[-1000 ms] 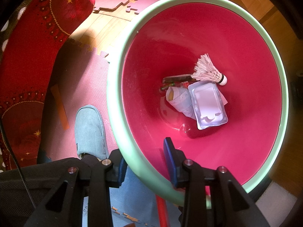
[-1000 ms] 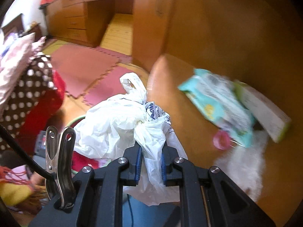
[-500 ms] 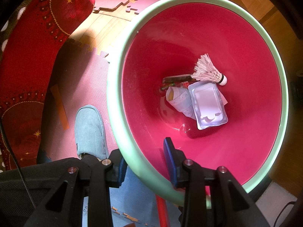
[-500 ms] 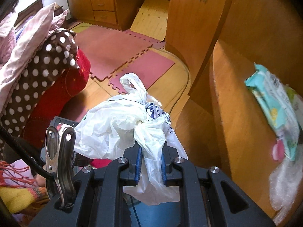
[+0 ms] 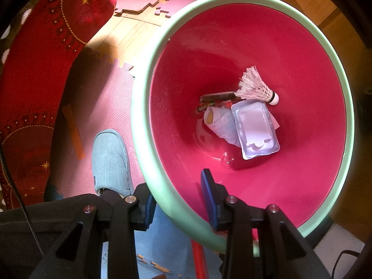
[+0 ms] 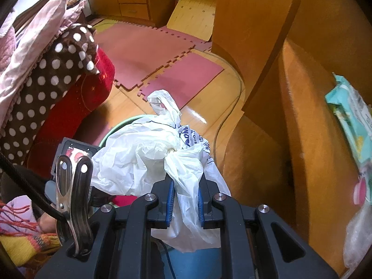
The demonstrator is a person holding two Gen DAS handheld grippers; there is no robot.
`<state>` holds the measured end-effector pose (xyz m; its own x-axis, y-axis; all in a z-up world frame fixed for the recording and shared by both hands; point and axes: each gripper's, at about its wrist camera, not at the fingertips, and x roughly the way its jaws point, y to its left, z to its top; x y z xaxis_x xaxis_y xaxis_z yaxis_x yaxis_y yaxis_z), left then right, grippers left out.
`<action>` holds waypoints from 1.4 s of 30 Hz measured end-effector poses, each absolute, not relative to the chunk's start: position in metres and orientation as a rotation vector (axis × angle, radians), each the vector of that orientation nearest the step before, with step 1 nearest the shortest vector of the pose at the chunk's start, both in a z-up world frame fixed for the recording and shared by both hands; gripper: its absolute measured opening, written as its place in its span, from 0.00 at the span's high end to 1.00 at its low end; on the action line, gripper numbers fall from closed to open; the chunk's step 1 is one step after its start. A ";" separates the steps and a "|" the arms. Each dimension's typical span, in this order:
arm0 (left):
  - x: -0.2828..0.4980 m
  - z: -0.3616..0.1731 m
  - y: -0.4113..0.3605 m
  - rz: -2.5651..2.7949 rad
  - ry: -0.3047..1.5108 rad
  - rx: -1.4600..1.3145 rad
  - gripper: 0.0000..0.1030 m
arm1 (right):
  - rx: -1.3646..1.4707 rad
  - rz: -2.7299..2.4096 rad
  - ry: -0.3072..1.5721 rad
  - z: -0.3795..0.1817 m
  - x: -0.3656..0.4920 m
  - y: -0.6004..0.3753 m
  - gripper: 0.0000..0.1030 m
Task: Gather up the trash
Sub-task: 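Carry the white plastic bag with the right tool over the red bucket, then open the right tool to drop the bag into the bucket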
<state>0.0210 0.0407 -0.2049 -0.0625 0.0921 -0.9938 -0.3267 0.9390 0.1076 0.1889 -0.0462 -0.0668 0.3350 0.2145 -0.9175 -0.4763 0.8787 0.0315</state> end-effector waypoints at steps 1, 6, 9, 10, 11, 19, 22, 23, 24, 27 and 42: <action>0.021 -0.205 0.041 0.346 1.599 -0.186 0.65 | -0.265 0.460 1.153 -0.070 0.190 -0.045 0.84; 0.021 -0.205 0.040 0.346 1.599 -0.184 0.65 | -0.273 0.466 1.180 -0.084 0.197 -0.042 0.84; 0.021 -0.205 0.040 0.346 1.599 -0.183 0.65 | -0.273 0.471 1.192 -0.089 0.200 -0.042 0.84; 0.021 -0.205 0.040 0.346 1.599 -0.183 0.65 | -0.278 0.474 1.196 -0.091 0.201 -0.041 0.84; 0.021 -0.205 0.040 0.346 1.599 -0.186 0.65 | -0.283 0.477 1.202 -0.093 0.202 -0.039 0.84; 0.021 -0.205 0.040 0.347 1.599 -0.185 0.65 | -0.310 0.504 1.240 -0.113 0.211 -0.025 0.84; 0.021 -0.206 0.040 0.346 1.599 -0.184 0.65 | -0.328 0.506 1.262 -0.126 0.214 -0.019 0.83; 0.021 -0.206 0.040 0.346 1.600 -0.183 0.65 | -0.332 0.508 1.269 -0.129 0.215 -0.017 0.83; 0.021 -0.206 0.040 0.347 1.600 -0.182 0.65 | -0.336 0.511 1.277 -0.134 0.216 -0.015 0.83; 0.021 -0.205 0.040 0.348 1.598 -0.182 0.65 | -0.356 0.518 1.301 -0.148 0.220 -0.008 0.83; 0.021 -0.204 0.042 0.348 1.598 -0.185 0.65 | -0.362 0.551 1.378 -0.187 0.224 0.015 0.71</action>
<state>0.0214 0.0416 -0.2042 -0.0616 0.0936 -0.9937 -0.3284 0.9383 0.1087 0.2236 0.0151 -0.1869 0.0974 0.1561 -0.9829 -0.5647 0.8219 0.0746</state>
